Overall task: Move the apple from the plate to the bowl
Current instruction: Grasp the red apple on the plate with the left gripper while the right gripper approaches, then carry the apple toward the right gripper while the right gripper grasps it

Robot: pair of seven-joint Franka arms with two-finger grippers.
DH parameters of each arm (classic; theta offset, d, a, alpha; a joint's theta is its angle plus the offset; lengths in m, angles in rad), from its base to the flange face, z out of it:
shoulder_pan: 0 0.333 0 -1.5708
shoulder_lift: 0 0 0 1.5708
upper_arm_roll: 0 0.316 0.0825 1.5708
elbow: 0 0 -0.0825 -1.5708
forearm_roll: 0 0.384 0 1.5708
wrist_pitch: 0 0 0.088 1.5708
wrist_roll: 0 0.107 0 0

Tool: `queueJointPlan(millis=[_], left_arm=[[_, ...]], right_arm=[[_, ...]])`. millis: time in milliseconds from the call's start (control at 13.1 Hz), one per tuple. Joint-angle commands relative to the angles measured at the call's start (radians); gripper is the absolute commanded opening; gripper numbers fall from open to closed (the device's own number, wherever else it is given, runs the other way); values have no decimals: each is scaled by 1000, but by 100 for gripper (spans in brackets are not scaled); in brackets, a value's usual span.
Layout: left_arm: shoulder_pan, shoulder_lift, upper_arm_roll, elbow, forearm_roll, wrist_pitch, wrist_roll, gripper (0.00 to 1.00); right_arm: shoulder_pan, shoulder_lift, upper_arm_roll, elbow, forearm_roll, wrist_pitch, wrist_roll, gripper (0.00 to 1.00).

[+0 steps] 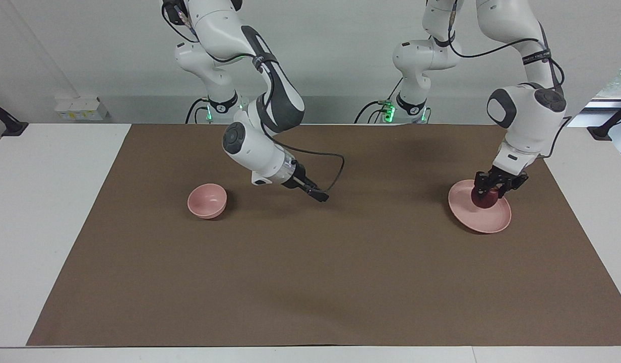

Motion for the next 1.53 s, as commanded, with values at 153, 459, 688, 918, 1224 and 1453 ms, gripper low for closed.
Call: queueJointPlan(millis=[153,459,688,918,1224,1453], left_arm=[[-99,-45,6,79,-347,-143,-22,0],[-225,-58,6,68,-605,-127,-84,0],[-283,-65,4,65,-706,-121,-113,0],[-373,-68,3,56,-742,-33,-171,0],[-467,-66,3,53,-758,64,-248,0],[-502,-68,3,53,-758,67,-289,0]], right_arm=[[55,10,1,32,171,114,127,100],[110,46,1,113,177,128,236,100],[119,56,1,124,194,191,334,100],[141,97,2,173,202,196,384,100],[149,102,2,182,177,194,405,100],[150,100,2,182,176,186,405,100]])
